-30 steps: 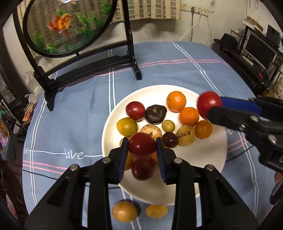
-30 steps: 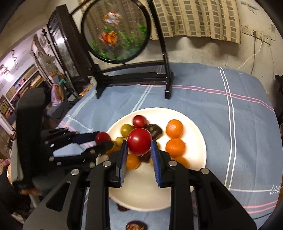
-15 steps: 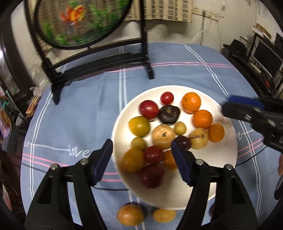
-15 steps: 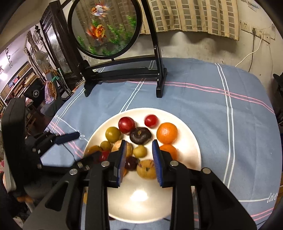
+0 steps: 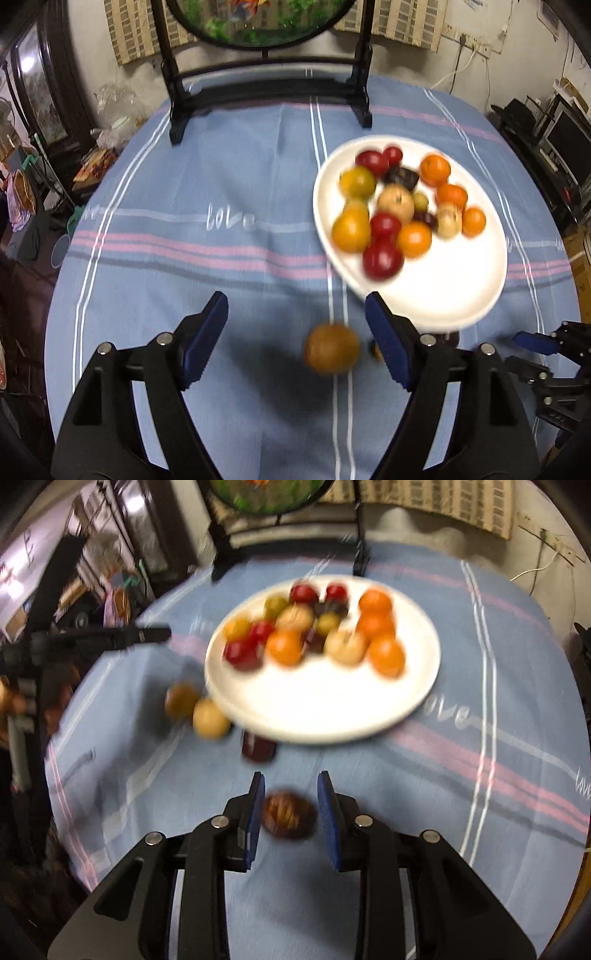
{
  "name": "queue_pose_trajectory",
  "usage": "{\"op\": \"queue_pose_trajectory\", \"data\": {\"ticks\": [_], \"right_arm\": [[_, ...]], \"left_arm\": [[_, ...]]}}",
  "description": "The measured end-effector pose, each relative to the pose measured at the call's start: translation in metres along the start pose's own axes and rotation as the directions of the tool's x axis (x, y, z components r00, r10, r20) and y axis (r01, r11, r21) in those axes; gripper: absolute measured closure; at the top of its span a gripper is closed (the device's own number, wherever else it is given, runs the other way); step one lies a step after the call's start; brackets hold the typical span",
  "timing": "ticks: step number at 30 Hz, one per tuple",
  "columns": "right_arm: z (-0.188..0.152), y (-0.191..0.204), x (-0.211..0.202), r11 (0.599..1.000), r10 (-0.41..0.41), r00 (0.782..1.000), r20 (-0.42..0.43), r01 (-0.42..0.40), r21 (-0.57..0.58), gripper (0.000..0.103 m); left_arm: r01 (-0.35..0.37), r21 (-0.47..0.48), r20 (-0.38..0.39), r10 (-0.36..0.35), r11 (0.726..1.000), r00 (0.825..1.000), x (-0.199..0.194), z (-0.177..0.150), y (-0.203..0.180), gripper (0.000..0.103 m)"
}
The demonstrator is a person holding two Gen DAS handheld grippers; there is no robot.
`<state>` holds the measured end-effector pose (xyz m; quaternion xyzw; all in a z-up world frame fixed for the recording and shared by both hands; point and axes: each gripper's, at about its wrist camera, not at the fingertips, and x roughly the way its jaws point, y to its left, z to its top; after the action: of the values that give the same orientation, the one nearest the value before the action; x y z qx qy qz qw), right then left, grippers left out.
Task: Organize fruits
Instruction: 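Move both open grippers back to the fruits on the cloth, then grasp a dark brown fruit with the right gripper while the left grasps a dark red plum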
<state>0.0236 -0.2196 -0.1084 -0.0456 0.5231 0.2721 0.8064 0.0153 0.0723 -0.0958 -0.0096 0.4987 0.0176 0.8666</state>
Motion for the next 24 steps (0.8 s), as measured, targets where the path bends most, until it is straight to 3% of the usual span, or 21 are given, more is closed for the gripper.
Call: {"op": "queue_pose_trajectory", "data": {"ticks": [6, 8, 9, 10, 11, 13, 16, 20, 24], "right_arm": [[-0.01, 0.006, 0.02, 1.0, -0.03, 0.998, -0.05, 0.029, -0.003, 0.073], [-0.011, 0.008, 0.023, 0.999, -0.04, 0.998, -0.05, 0.039, -0.013, 0.069], [-0.011, 0.009, 0.025, 0.999, -0.046, 0.998, -0.052, 0.044, -0.025, 0.062], [-0.011, 0.01, 0.028, 0.998, -0.055, 0.997, -0.057, 0.053, -0.03, 0.039], [-0.011, 0.011, 0.029, 0.996, -0.085, 0.995, -0.053, 0.083, -0.036, 0.033], [-0.012, 0.014, 0.03, 0.994, -0.097, 0.995, -0.026, 0.095, -0.059, 0.033], [-0.01, 0.018, 0.037, 0.991, -0.099, 0.994, -0.042, 0.095, -0.091, 0.06], [-0.015, 0.013, 0.027, 0.994, -0.069, 0.996, -0.049, 0.064, -0.088, 0.06], [-0.023, -0.007, 0.003, 0.999, -0.04, 0.999, -0.016, 0.04, -0.007, 0.06]], "left_arm": [[0.016, 0.011, -0.036, -0.016, 1.0, 0.999, -0.006, -0.028, -0.006, 0.025], [0.028, 0.011, -0.033, -0.027, 1.0, 0.999, -0.01, -0.032, -0.01, 0.025], [0.037, 0.014, -0.033, -0.036, 0.999, 0.999, -0.012, -0.034, -0.013, 0.025], [0.043, 0.018, -0.032, -0.042, 0.999, 0.999, -0.014, -0.035, -0.017, 0.025], [0.048, 0.025, -0.03, -0.047, 0.999, 0.998, -0.015, -0.035, -0.021, 0.025], [0.059, 0.034, -0.032, -0.057, 0.998, 0.998, -0.017, -0.037, -0.03, 0.024], [0.083, 0.06, -0.047, -0.081, 0.995, 0.996, -0.017, -0.041, -0.046, 0.024], [0.112, 0.115, -0.065, -0.105, 0.987, 0.992, -0.016, -0.052, -0.075, 0.024], [0.145, 0.132, -0.07, -0.136, 0.981, 0.988, -0.007, -0.06, -0.107, 0.025]]}}
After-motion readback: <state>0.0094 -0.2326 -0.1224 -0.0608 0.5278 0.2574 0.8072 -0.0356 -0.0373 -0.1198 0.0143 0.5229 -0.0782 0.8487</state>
